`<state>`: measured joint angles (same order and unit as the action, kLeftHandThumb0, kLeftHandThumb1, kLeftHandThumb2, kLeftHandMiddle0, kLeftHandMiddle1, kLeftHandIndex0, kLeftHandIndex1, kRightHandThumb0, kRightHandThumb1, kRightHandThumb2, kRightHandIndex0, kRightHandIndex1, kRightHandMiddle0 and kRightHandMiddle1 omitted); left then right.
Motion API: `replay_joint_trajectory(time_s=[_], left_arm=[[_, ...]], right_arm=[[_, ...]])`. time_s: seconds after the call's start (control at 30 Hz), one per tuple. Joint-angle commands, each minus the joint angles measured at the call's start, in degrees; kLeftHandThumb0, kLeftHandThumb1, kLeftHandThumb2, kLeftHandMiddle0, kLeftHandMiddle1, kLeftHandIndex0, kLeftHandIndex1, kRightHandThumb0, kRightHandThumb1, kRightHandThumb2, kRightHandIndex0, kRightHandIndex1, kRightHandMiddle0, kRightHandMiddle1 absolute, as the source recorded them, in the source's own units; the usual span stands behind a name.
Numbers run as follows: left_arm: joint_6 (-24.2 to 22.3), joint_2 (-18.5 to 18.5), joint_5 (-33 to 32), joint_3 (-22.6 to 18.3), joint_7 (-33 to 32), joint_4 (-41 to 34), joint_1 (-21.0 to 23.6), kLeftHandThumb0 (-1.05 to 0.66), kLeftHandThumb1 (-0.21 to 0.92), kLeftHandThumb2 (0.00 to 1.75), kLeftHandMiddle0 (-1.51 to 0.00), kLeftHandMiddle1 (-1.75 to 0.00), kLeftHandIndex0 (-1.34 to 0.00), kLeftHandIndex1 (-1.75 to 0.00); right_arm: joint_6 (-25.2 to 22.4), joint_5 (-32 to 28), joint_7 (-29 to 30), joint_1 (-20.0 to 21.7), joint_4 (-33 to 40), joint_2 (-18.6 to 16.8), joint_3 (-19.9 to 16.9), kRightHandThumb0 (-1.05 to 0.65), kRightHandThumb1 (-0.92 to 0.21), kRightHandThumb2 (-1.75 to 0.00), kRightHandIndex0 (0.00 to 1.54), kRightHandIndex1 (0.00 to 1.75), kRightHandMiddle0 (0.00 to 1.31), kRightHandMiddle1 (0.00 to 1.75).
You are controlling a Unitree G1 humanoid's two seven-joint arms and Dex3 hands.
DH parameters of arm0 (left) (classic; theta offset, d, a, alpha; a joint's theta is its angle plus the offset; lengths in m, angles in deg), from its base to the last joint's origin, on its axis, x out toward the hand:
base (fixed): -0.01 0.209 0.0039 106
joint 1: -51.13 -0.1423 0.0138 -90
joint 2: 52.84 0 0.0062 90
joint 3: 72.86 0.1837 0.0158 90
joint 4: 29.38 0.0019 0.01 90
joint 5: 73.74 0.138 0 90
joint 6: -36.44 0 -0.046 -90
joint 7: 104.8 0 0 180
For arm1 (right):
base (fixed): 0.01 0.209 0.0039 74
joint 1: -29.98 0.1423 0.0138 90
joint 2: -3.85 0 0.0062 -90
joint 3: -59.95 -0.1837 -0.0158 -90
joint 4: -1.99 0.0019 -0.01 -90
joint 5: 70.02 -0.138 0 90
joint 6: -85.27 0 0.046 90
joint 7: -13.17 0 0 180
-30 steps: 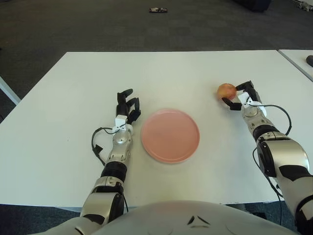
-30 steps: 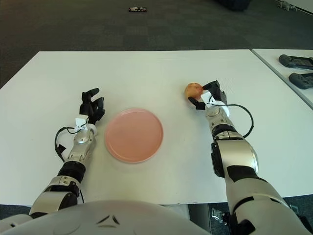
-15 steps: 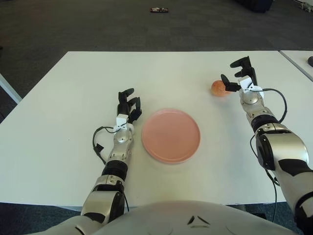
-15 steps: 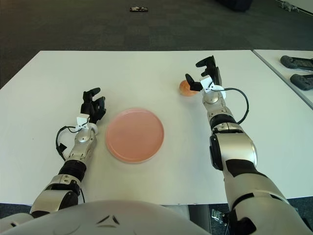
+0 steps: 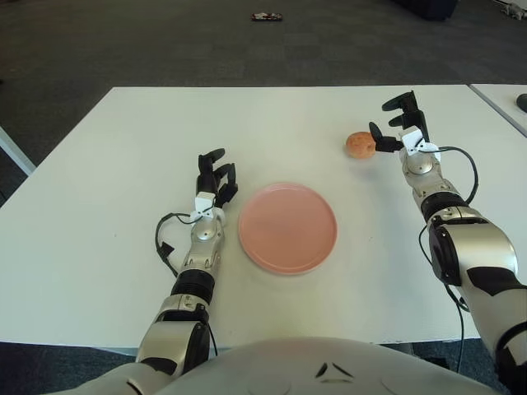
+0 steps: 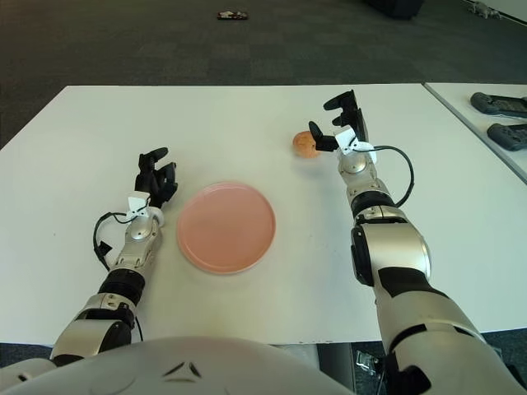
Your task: Put the apple into the plate.
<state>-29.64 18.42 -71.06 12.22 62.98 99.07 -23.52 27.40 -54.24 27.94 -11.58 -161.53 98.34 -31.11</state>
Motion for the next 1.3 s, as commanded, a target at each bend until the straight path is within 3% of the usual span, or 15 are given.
replay_joint_trajectory(time_s=[0.0,0.8,0.93,1.0,1.03,1.07,1.1,1.23,1.27], left_arm=[[-2.4,-0.4,-0.4,-0.1,-0.1,1.4,-1.7,-0.76,0.92,0.51,-0.3,-0.79,-0.06,-1.22],[-2.0,-0.5,-0.3,-0.3,-0.2,1.3,-2.2,-0.76,0.92,0.51,-0.31,-0.8,-0.07,-1.22],[-2.0,-0.4,-0.1,-0.3,-0.3,1.4,-2.2,-0.76,0.92,0.52,-0.31,-0.8,-0.07,-1.22],[-2.0,-0.4,-0.1,-0.3,-0.4,1.5,-2.1,-0.76,0.92,0.52,-0.32,-0.8,-0.07,-1.22],[-2.0,-0.3,-0.1,-0.3,-0.4,1.6,-2.0,-0.76,0.92,0.52,-0.32,-0.8,-0.07,-1.22],[-2.0,-0.3,-0.1,-0.3,-0.4,1.7,-2.0,-0.76,0.92,0.52,-0.32,-0.8,-0.07,-1.22],[-2.0,-0.3,-0.1,-0.3,-0.4,1.7,-2.0,-0.76,0.92,0.52,-0.32,-0.8,-0.07,-1.22],[-2.0,-0.2,-0.1,-0.3,-0.3,1.8,-2.0,-0.76,0.92,0.52,-0.32,-0.81,-0.07,-1.22],[-2.0,-0.2,-0.1,-0.3,-0.3,1.9,-2.0,-0.76,0.92,0.53,-0.32,-0.81,-0.07,-1.22]], right_arm=[[1.6,-1.3,-0.5,-0.2,0.9,-0.5,-0.4,-0.17,-0.4,-1.22,1.24,1.75,0.95,1.75],[0.5,-1.8,-0.9,-0.7,0.2,-1.3,-0.3,-0.24,-0.4,-1.2,1.28,1.75,1.0,1.75],[-0.2,-1.0,-0.4,-0.4,-0.1,-1.2,0.4,-0.3,-0.44,-1.12,1.24,1.75,0.95,1.75],[-1.2,-0.1,0.0,0.1,-0.6,-1.1,1.2,-0.35,-0.48,-1.03,1.14,1.75,0.87,1.75],[-1.7,0.4,0.2,0.4,-0.8,-1.1,1.6,-0.38,-0.48,-1.06,1.01,1.75,0.74,1.75],[-3.3,1.0,-0.1,1.1,-1.5,-1.3,2.2,-0.39,-0.47,-1.07,0.96,1.75,0.69,1.75],[-4.4,1.5,-0.3,1.6,-1.9,-1.4,2.7,-0.4,-0.53,-1.02,0.82,1.75,0.58,1.75],[-7.7,2.6,-1.8,2.1,-3.1,-1.5,4.1,-0.39,-0.65,-0.86,0.47,1.71,0.4,1.73],[-8.6,3.0,-2.6,2.1,-3.4,-1.5,4.5,-0.38,-0.71,-0.78,0.31,1.66,0.36,1.73]])
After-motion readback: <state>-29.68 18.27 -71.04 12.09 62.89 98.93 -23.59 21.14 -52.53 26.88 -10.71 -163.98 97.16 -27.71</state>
